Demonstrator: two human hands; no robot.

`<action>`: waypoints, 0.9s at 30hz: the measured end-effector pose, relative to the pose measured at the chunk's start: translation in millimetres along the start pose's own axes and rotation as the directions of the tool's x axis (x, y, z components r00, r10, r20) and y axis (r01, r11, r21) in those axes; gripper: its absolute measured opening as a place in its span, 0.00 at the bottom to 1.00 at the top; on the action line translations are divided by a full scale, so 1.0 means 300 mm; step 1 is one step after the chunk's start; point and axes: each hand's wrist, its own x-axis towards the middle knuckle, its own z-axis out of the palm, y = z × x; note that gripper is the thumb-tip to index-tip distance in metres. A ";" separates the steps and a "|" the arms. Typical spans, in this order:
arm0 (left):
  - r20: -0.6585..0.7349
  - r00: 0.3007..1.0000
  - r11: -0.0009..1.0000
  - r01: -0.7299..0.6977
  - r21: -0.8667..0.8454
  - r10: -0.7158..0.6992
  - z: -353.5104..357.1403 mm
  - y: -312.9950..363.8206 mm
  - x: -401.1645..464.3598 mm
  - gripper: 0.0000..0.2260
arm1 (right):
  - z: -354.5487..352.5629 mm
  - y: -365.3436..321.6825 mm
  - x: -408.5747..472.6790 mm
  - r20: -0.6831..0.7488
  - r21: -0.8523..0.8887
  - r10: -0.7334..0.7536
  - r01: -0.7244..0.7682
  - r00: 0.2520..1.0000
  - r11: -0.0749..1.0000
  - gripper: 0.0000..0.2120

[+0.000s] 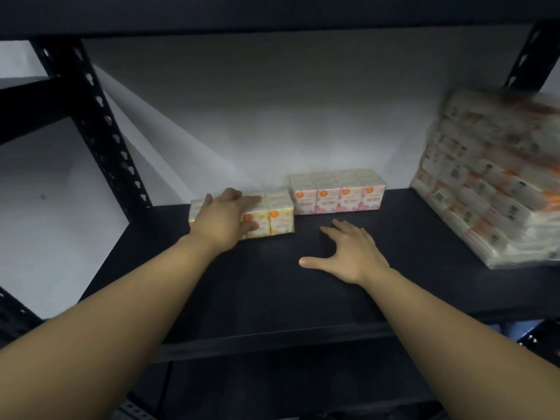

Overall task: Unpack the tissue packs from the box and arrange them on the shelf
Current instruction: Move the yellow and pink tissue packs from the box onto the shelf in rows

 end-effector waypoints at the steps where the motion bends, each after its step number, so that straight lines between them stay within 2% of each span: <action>1: -0.002 1.000 1.000 0.006 0.010 -0.006 0.000 -0.006 0.021 0.27 | 0.000 -0.001 -0.001 0.001 0.003 -0.001 0.001 1.000 1.000 0.58; 17: -0.002 1.000 0.995 0.026 0.098 -0.026 0.049 -0.017 0.199 0.26 | 0.007 0.013 0.008 -0.005 0.039 -0.014 0.015 1.000 0.999 0.58; 21: -0.006 0.998 0.985 0.058 0.163 -0.058 0.057 -0.007 0.192 0.30 | 0.005 0.012 0.008 -0.007 0.041 -0.021 0.021 1.000 0.999 0.58; 24: -0.080 0.992 0.985 0.110 0.132 -0.100 0.077 0.017 0.125 0.35 | 0.006 0.011 0.006 -0.009 0.041 -0.030 0.031 0.999 0.999 0.58; 27: -0.171 0.980 0.994 0.110 0.031 -0.103 0.090 0.068 -0.014 0.34 | -0.003 0.006 0.000 0.003 0.028 -0.047 0.047 0.999 0.998 0.56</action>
